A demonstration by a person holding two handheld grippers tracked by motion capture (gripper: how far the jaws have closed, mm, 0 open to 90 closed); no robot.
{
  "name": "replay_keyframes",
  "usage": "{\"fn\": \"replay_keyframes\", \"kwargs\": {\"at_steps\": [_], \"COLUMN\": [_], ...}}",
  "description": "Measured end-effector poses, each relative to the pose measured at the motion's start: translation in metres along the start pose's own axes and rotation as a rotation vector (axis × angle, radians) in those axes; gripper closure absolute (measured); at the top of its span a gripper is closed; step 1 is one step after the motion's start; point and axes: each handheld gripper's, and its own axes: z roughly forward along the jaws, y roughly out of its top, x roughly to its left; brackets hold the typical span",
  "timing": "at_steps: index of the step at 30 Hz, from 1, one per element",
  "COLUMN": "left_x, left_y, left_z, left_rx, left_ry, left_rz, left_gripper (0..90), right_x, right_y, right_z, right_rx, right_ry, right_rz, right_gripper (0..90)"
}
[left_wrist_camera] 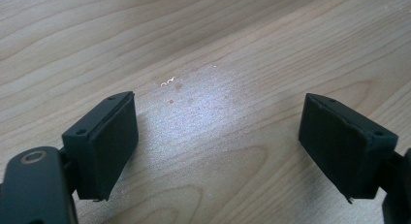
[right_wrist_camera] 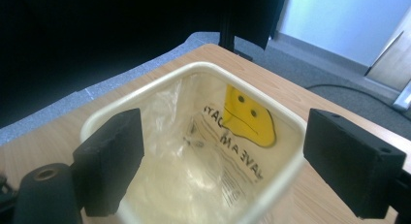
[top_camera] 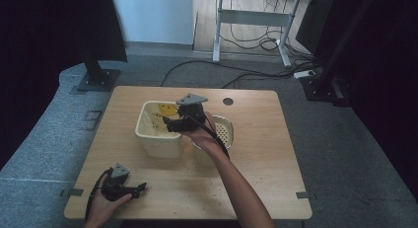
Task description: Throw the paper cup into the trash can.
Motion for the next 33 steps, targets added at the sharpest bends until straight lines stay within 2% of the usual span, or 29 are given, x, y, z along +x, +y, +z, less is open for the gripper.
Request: {"fn": "replay_keyframes", "kwargs": {"at_steps": [3,4,6,7,10,11,12,13,15,16,17,20,21,22,26,27,29,31,32,33], "left_x": [0.0,0.0,0.0,0.0,-0.001,0.0,0.0,0.0,0.0,0.0,0.0,-0.001,-0.001,-0.001,-0.002,-0.002,-0.003,-0.003,-0.003,-0.003], "left_y": [0.0,0.0,0.0,0.0,0.0,0.0,0.0,0.0,0.0,0.0,0.0,0.0,0.0,0.001,0.001,0.001,0.001,0.002,0.002,0.003], "left_z": [0.0,0.0,0.0,0.0,0.0,0.0,0.0,0.001,0.001,0.001,0.001,0.001,0.001,0.002,0.003,0.003,0.003,0.004,0.005,0.005], "left_rx": [0.001,0.001,0.001,0.001,-0.001,-0.001,-0.001,-0.002,-0.003,-0.003,-0.002,-0.003,-0.003,-0.003,-0.004,-0.004,-0.003,-0.001,-0.003,-0.003], "left_ry": [0.0,0.0,0.003,0.003,0.004,0.003,0.003,0.002,0.003,0.003,0.004,0.007,0.009,0.014,0.019,0.021,0.026,0.029,0.034,0.036], "left_rz": [-0.001,-0.001,0.0,0.0,-0.001,-0.001,-0.001,-0.003,-0.002,-0.002,-0.002,0.0,0.003,0.006,0.011,0.012,0.015,0.019,0.022,0.021], "left_gripper": [14.1,14.1,14.1,14.1,14.1,14.1,14.1,14.1,14.1,14.1,14.1,14.1,14.1,14.1,14.0,14.0,14.0,14.0,14.0,14.0], "right_x": [-0.004,-0.004,-0.01,-0.01,-0.016,-0.021,-0.021,-0.027,-0.034,-0.034,-0.04,-0.047,-0.047,-0.054,-0.066,-0.066,-0.073,-0.075,-0.078,-0.08], "right_y": [-0.008,-0.008,-0.016,-0.016,-0.024,-0.03,-0.03,-0.037,-0.045,-0.045,-0.053,-0.07,-0.07,-0.082,-0.108,-0.108,-0.13,-0.135,-0.151,-0.156], "right_z": [-0.018,-0.018,-0.037,-0.037,-0.056,-0.069,-0.069,-0.081,-0.093,-0.093,-0.105,-0.127,-0.127,-0.141,-0.166,-0.166,-0.179,-0.181,-0.186,-0.187], "right_rx": [-0.028,-0.028,-0.057,-0.057,-0.083,-0.097,-0.097,-0.113,-0.128,-0.128,-0.142,-0.158,-0.158,-0.167,-0.195,-0.195,-0.195,-0.19,-0.175,-0.17], "right_ry": [-0.008,-0.008,-0.02,-0.02,-0.038,-0.052,-0.052,-0.07,-0.082,-0.082,-0.098,-0.113,-0.113,-0.135,-0.167,-0.167,-0.18,-0.18,-0.183,-0.188], "right_rz": [-0.003,-0.003,0.0,0.0,0.002,0.007,0.007,0.017,0.027,0.027,0.039,0.052,0.052,0.063,0.103,0.103,0.119,0.121,0.131,0.137], "right_gripper": [16.9,16.9,18.3,18.3,19.4,19.6,19.6,20.2,20.8,20.8,21.0,21.2,21.2,21.3,21.8,21.8,21.8,21.9,21.9,21.9]}}
